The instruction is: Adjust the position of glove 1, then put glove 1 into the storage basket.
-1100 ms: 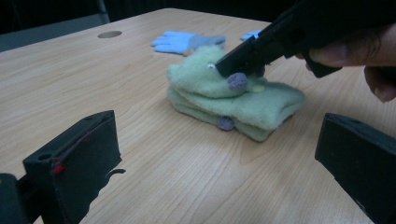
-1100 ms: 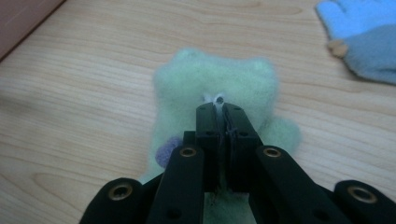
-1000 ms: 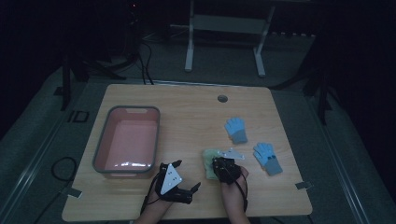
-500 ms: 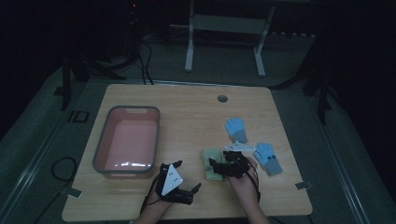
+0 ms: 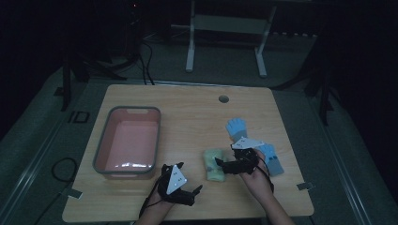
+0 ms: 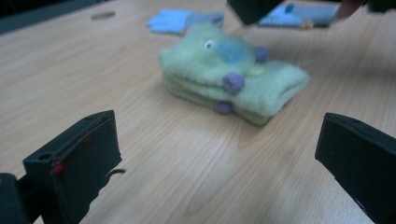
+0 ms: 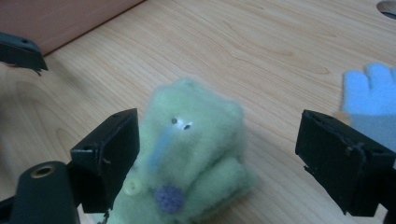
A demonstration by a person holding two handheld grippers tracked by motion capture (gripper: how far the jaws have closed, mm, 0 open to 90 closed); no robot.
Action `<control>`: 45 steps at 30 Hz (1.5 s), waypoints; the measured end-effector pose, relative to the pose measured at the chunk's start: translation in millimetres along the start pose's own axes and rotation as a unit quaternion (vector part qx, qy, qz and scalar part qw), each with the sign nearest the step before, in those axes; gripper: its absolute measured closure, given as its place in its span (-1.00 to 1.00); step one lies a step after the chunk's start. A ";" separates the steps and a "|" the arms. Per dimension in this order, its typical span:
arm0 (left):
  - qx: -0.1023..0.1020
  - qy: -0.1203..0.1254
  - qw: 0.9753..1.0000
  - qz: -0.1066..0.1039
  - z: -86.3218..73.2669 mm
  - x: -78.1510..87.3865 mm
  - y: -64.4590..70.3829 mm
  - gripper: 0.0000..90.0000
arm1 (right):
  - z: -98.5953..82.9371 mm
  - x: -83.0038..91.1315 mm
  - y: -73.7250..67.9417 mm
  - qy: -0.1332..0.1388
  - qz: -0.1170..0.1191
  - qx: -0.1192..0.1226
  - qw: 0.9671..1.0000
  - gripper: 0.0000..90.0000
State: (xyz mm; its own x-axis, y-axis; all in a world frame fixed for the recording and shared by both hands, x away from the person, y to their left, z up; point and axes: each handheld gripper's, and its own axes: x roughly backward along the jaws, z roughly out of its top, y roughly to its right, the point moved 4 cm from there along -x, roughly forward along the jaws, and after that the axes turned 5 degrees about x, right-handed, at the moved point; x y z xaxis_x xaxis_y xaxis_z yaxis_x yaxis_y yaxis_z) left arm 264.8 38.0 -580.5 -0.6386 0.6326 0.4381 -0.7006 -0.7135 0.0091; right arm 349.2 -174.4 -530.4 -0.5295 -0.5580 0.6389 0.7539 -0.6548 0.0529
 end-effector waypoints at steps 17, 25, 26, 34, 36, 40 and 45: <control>-0.044 -0.041 0.992 -0.110 18.6 -7.0 21.3 -0.83 | -1.9 12.5 0.9 0.010 0.092 -0.030 0.995 -0.38; -0.099 -0.047 0.986 -0.127 25.8 -23.6 30.0 -0.62 | 8.2 7.2 9.0 0.015 0.099 -0.037 0.994 -0.16; -0.107 -0.047 0.985 -0.129 27.4 -25.5 30.1 -0.54 | 9.8 5.8 9.7 0.014 0.100 -0.037 0.994 -0.15; -0.152 -0.048 0.978 -0.135 39.3 -39.3 26.8 -0.31 | 17.0 -11.5 13.1 -0.005 0.103 -0.037 0.994 -0.19; -0.156 -0.047 0.977 -0.135 40.3 -41.4 26.9 -0.28 | 16.0 -14.6 13.7 -0.008 0.097 -0.037 0.995 -0.19; -0.192 -0.050 0.971 -0.132 41.4 -49.7 28.3 -0.21 | 7.0 -31.7 15.5 -0.032 0.112 -0.054 0.992 -0.22; -0.225 -0.067 0.962 -0.138 34.2 -58.1 27.2 -0.08 | -2.2 -45.7 17.9 -0.058 0.125 -0.067 0.988 -0.25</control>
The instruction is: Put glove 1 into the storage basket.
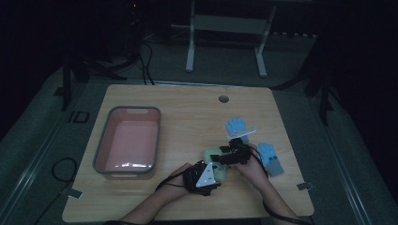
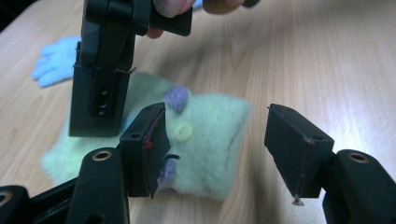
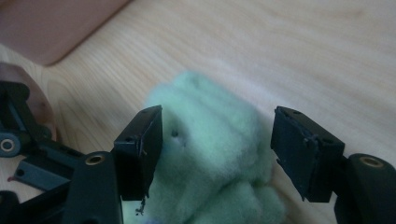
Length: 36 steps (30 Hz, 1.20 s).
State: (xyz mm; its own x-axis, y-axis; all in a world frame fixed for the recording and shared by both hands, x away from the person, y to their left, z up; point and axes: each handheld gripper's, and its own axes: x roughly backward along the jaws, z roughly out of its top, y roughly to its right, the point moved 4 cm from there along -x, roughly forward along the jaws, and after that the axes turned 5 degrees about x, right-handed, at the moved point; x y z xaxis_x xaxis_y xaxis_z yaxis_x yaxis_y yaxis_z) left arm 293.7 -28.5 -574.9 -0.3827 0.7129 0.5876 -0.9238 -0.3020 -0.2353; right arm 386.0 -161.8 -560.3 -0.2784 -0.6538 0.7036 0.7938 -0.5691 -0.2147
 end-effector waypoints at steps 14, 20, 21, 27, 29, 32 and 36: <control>-0.031 -0.040 0.998 0.022 -5.2 -14.5 -6.1 0.46 | -11.5 -12.1 6.8 -0.020 0.045 -0.036 0.998 0.29; 0.030 -0.041 0.999 -0.005 -0.1 -10.8 -15.6 0.64 | -9.2 -6.4 3.9 -0.005 0.038 -0.034 0.999 0.50; 0.029 -0.045 0.999 -0.006 1.0 -9.5 -16.5 0.64 | -9.2 -6.4 3.9 -0.005 0.038 -0.034 0.999 0.50; 0.032 -0.054 0.998 -0.011 12.3 4.6 -23.7 0.66 | 1.5 1.3 -1.8 0.003 0.046 -0.029 0.999 0.55; 0.029 -0.058 0.998 -0.010 14.2 8.6 -25.7 0.66 | 6.9 4.4 -4.5 0.007 0.048 -0.024 0.999 0.56; 0.028 -0.058 0.998 -0.002 18.9 16.2 -29.7 0.66 | 14.2 7.8 -7.2 0.012 0.046 -0.018 0.999 0.56; 0.027 -0.055 0.998 0.008 25.5 29.2 -35.6 0.66 | 26.5 13.3 -11.1 0.028 0.053 -0.017 0.998 0.56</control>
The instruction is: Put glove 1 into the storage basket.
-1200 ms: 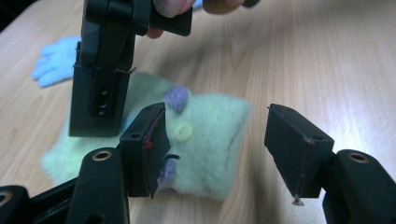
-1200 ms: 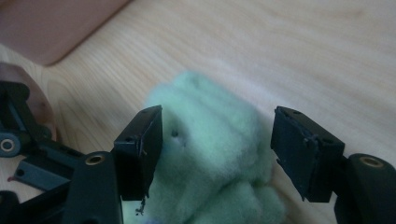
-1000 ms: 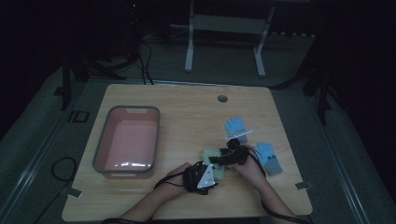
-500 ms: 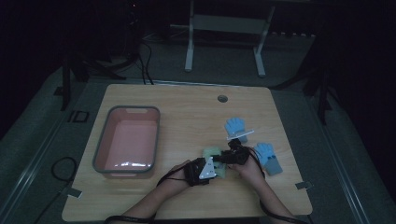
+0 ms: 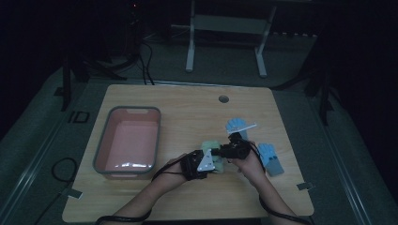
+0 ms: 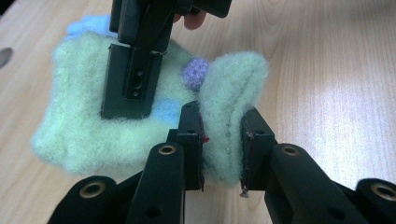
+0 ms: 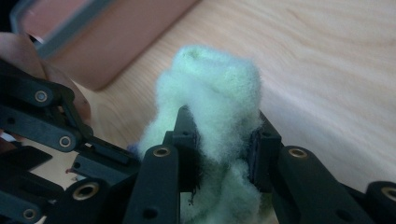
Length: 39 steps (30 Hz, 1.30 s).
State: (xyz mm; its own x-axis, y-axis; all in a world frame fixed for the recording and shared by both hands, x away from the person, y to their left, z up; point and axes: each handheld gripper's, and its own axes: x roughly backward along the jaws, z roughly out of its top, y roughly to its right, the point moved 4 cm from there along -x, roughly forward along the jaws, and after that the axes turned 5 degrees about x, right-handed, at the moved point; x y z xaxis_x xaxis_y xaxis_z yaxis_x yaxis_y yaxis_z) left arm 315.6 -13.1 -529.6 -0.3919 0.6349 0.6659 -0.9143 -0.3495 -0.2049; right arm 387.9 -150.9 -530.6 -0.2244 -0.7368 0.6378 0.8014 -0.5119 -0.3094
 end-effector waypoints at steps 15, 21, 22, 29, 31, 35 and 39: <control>-0.002 -0.005 1.000 0.022 0.3 44.2 -22.6 0.66 | 48.1 -4.5 -26.6 0.020 0.003 0.039 0.999 0.56; -0.006 -0.014 0.999 0.031 -6.0 62.9 -31.3 0.66 | 65.1 -14.1 -39.3 0.023 0.008 0.047 0.999 0.57; -0.008 -0.016 0.999 0.033 -7.6 65.6 -32.5 0.66 | 67.8 -16.1 -41.4 0.023 0.010 0.049 0.998 0.57; -0.006 -0.022 0.999 0.044 -19.0 87.2 -42.4 0.66 | 86.4 -29.5 -55.9 0.021 0.015 0.059 0.998 0.57; -0.005 -0.023 0.999 0.048 -21.3 91.1 -44.0 0.66 | 88.0 -31.1 -57.3 0.021 0.016 0.060 0.998 0.57; -0.004 -0.028 0.998 0.054 -28.1 100.1 -48.1 0.66 | 96.9 -40.2 -64.1 0.020 0.022 0.064 0.998 0.57; -0.003 -0.034 0.997 0.063 -36.2 111.3 -53.1 0.66 | 107.9 -51.5 -73.4 0.018 0.026 0.072 0.997 0.57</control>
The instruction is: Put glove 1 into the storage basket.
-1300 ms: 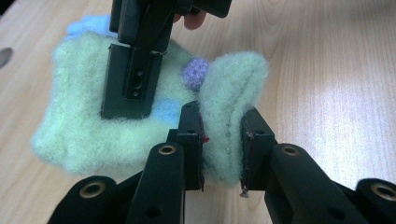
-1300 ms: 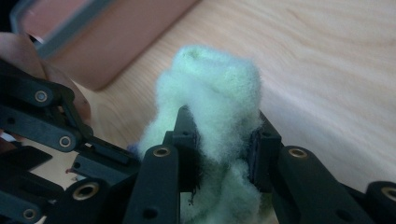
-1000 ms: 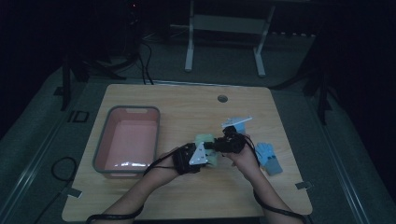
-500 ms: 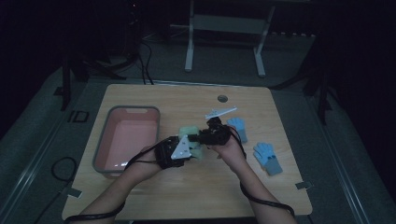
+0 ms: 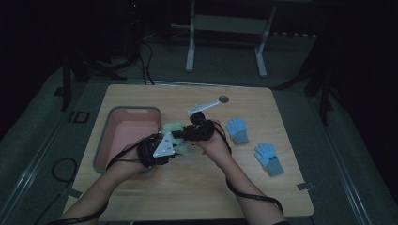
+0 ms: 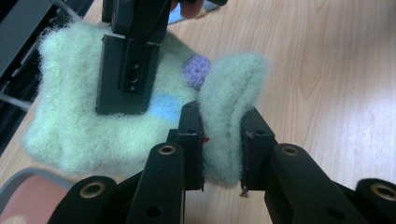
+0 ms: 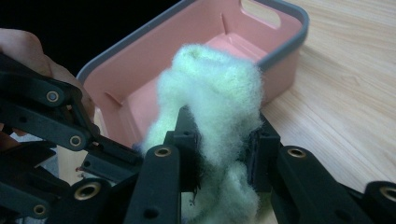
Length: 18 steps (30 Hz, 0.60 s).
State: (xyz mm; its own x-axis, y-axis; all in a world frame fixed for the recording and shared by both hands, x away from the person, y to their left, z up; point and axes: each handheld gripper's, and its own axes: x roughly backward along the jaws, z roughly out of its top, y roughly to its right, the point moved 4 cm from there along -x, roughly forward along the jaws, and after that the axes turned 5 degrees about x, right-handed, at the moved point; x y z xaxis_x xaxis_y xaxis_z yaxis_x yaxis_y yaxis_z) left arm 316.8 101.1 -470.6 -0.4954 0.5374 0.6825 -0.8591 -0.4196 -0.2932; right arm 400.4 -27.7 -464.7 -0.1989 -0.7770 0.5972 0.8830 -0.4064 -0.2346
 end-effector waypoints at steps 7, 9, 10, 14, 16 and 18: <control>0.000 -0.007 1.000 0.010 -11.6 12.8 -7.7 0.66 | 13.4 -14.5 -8.5 0.001 0.007 0.005 1.000 0.57; 0.001 -0.011 1.000 0.013 -17.9 19.5 -11.0 0.66 | 19.6 -21.3 -13.5 0.002 0.011 0.009 1.000 0.57; 0.002 -0.010 1.000 0.013 -20.2 21.5 -12.1 0.66 | 21.6 -23.9 -15.1 0.002 0.012 0.012 1.000 0.57; 0.007 -0.014 1.000 0.015 -31.2 30.1 -16.7 0.66 | 29.3 -35.3 -22.3 0.000 0.020 0.015 1.000 0.57; 0.008 -0.017 1.000 0.016 -34.1 32.2 -18.1 0.66 | 30.7 -37.6 -23.5 0.001 0.022 0.015 1.000 0.57; 0.010 -0.025 0.999 0.021 -43.3 37.9 -20.6 0.66 | 35.4 -48.0 -29.1 0.003 0.026 0.018 0.999 0.58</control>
State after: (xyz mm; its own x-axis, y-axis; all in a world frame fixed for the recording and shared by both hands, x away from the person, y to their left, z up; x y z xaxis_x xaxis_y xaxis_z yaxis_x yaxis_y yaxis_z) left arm 310.2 161.7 -467.7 -0.5243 0.4820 0.7020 -0.8342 -0.4563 -0.3098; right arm 399.3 38.4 -459.4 -0.1539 -0.7995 0.5807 0.9073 -0.3470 -0.2374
